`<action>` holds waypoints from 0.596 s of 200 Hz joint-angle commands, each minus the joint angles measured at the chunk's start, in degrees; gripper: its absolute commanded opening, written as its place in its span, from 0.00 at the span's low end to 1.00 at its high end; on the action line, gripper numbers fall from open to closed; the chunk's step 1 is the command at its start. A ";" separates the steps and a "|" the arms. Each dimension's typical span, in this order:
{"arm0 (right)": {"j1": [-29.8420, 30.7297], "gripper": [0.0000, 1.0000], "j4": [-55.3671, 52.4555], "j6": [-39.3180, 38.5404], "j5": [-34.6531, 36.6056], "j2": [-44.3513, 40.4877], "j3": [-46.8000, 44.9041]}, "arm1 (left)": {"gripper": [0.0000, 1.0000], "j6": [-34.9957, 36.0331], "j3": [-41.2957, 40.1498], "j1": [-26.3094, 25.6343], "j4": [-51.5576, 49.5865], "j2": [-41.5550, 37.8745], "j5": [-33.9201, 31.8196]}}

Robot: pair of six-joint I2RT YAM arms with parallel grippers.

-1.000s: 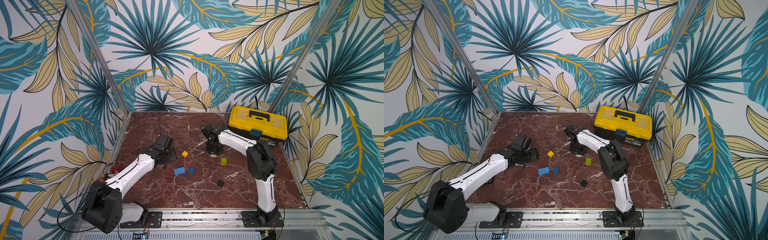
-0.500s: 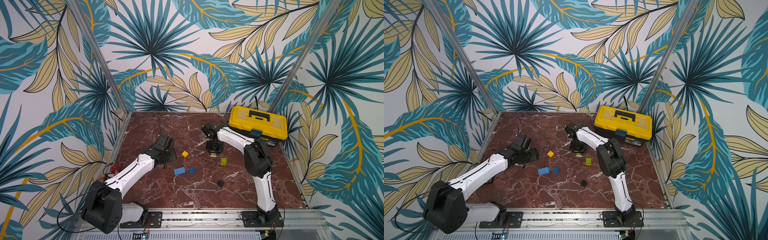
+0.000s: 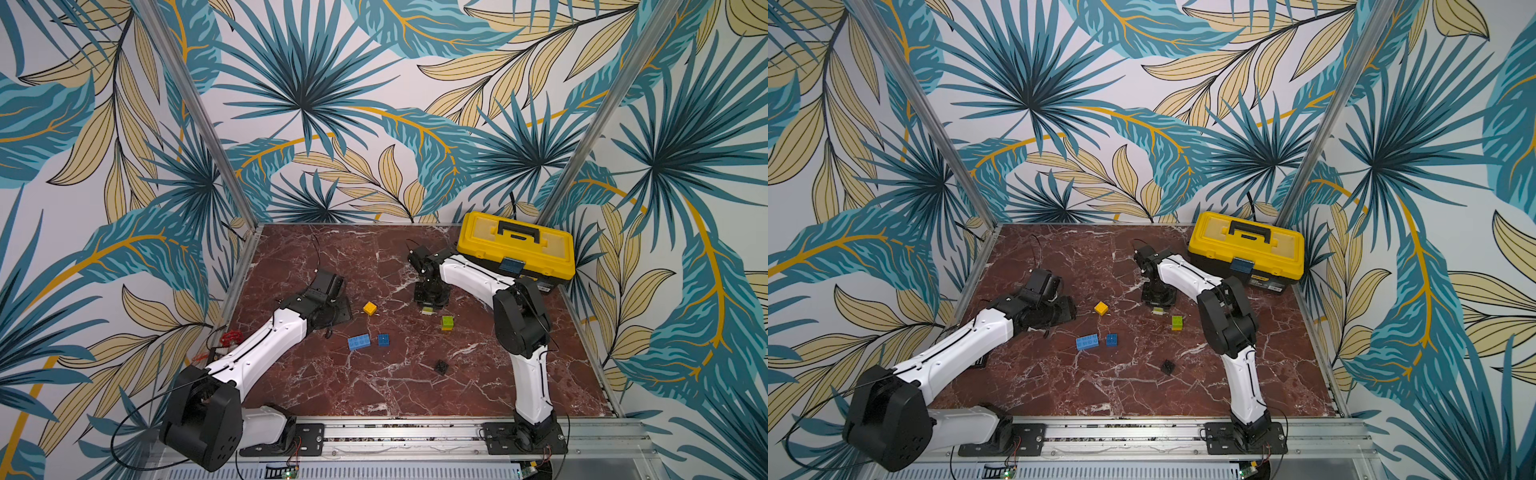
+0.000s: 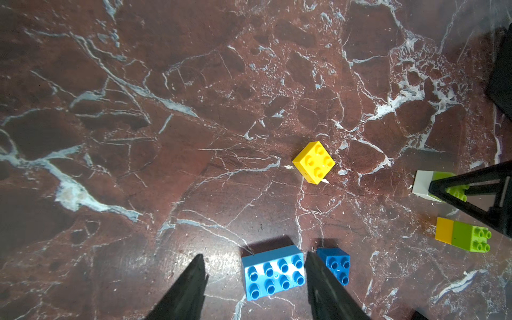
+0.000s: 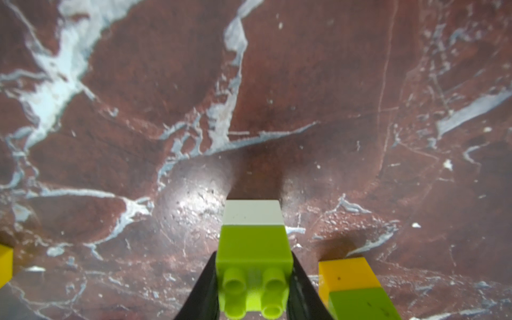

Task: Assemble the number 4 with lego
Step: Move the lego brick at the center of the board.

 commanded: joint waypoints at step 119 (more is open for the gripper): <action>5.61 0.23 2.51 -1.04 1.04 1.14 -15.81 | 0.60 -0.08 0.08 0.45 0.55 -0.57 -0.35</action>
